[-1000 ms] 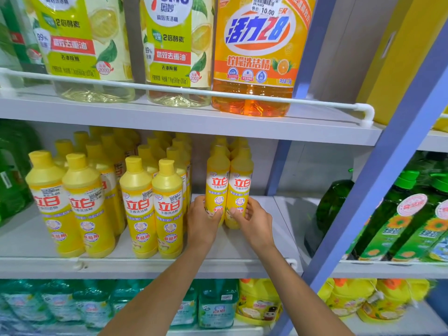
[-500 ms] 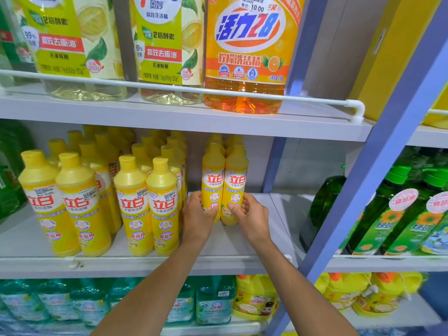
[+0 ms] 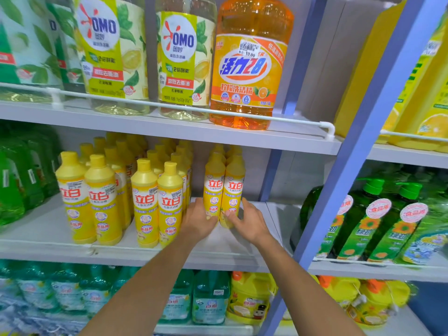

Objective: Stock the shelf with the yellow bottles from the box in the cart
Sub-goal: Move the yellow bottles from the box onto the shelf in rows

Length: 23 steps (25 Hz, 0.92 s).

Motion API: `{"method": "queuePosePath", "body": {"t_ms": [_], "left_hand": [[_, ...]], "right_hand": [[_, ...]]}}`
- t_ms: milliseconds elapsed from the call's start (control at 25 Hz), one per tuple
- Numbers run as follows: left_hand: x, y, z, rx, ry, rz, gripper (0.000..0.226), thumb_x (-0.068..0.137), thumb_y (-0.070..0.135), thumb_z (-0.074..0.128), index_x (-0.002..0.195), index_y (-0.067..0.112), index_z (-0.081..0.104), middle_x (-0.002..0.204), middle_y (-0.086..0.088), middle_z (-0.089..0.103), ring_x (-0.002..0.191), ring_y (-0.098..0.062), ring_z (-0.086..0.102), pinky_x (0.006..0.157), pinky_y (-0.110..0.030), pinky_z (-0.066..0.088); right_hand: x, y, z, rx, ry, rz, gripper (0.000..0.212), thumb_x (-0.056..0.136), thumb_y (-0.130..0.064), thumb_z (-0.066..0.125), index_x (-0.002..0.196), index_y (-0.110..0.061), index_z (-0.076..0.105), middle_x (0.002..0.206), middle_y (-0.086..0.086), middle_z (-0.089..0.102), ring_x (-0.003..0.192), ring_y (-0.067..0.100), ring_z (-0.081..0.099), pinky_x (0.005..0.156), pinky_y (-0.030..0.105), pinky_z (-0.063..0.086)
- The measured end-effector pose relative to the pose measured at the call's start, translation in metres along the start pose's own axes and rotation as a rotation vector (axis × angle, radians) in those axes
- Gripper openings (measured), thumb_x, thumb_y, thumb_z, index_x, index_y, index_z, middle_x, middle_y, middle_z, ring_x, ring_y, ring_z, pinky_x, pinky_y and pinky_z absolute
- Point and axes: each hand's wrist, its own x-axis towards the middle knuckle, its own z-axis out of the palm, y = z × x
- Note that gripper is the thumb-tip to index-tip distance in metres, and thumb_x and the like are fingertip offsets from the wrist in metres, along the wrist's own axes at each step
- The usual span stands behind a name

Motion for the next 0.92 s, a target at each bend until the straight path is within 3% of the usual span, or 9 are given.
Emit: {"method": "queuePosePath", "body": {"t_ms": [120, 280, 360, 600, 800, 920], "left_hand": [[-0.027, 0.02, -0.022, 0.327, -0.147, 0.157, 0.066, 0.081, 0.055, 0.068, 0.132, 0.019, 0.048, 0.127, -0.01, 0.059, 0.12, -0.032, 0.056, 0.099, -0.046, 0.049], [-0.068, 0.027, -0.045, 0.719, -0.217, 0.331, 0.075, 0.09, 0.062, 0.056, 0.145, 0.013, 0.039, 0.144, -0.015, 0.045, 0.133, -0.034, 0.042, 0.108, -0.046, 0.039], [-0.09, 0.018, -0.053, 0.768, -0.249, 0.35, 0.08, 0.09, 0.066, 0.054, 0.147, 0.014, 0.036, 0.147, -0.015, 0.043, 0.136, -0.034, 0.04, 0.11, -0.045, 0.038], [-0.157, -0.023, -0.09, 0.826, -0.223, 0.363, 0.081, 0.089, 0.069, 0.051, 0.147, 0.015, 0.035, 0.142, -0.013, 0.046, 0.131, -0.033, 0.044, 0.107, -0.045, 0.041], [-0.229, -0.098, -0.144, 0.825, -0.201, 0.338, 0.077, 0.089, 0.066, 0.052, 0.145, 0.014, 0.038, 0.139, -0.014, 0.049, 0.131, -0.035, 0.046, 0.108, -0.047, 0.041], [-0.275, -0.167, -0.17, 0.798, -0.207, 0.221, 0.074, 0.088, 0.064, 0.054, 0.141, 0.014, 0.042, 0.134, -0.014, 0.053, 0.127, -0.035, 0.05, 0.106, -0.048, 0.042]], "right_hand": [[-0.011, -0.002, -0.021, -0.246, -0.101, -0.05, 0.06, 0.085, -0.065, 0.055, 0.132, -0.028, 0.052, 0.129, 0.004, 0.062, 0.12, 0.026, 0.056, 0.098, 0.04, 0.048], [-0.038, -0.011, -0.036, -0.614, -0.197, -0.118, 0.09, 0.083, -0.078, 0.043, 0.153, -0.023, 0.033, 0.156, 0.012, 0.038, 0.144, 0.033, 0.034, 0.117, 0.045, 0.034], [-0.064, -0.021, -0.034, -0.682, -0.219, -0.12, 0.094, 0.089, -0.075, 0.046, 0.159, -0.018, 0.022, 0.164, 0.014, 0.024, 0.15, 0.035, 0.024, 0.12, 0.05, 0.029], [-0.147, -0.071, 0.0, -0.756, -0.232, -0.106, 0.094, 0.09, -0.075, 0.045, 0.161, -0.021, 0.016, 0.169, 0.012, 0.012, 0.153, 0.035, 0.015, 0.122, 0.056, 0.021], [-0.207, -0.136, 0.079, -0.774, -0.237, -0.165, 0.092, 0.092, -0.074, 0.043, 0.161, -0.019, 0.017, 0.167, 0.013, 0.018, 0.151, 0.035, 0.021, 0.119, 0.054, 0.027], [-0.244, -0.166, 0.147, -0.748, -0.296, -0.181, 0.092, 0.091, -0.073, 0.045, 0.16, -0.019, 0.02, 0.166, 0.013, 0.02, 0.151, 0.035, 0.024, 0.119, 0.054, 0.029]]}}
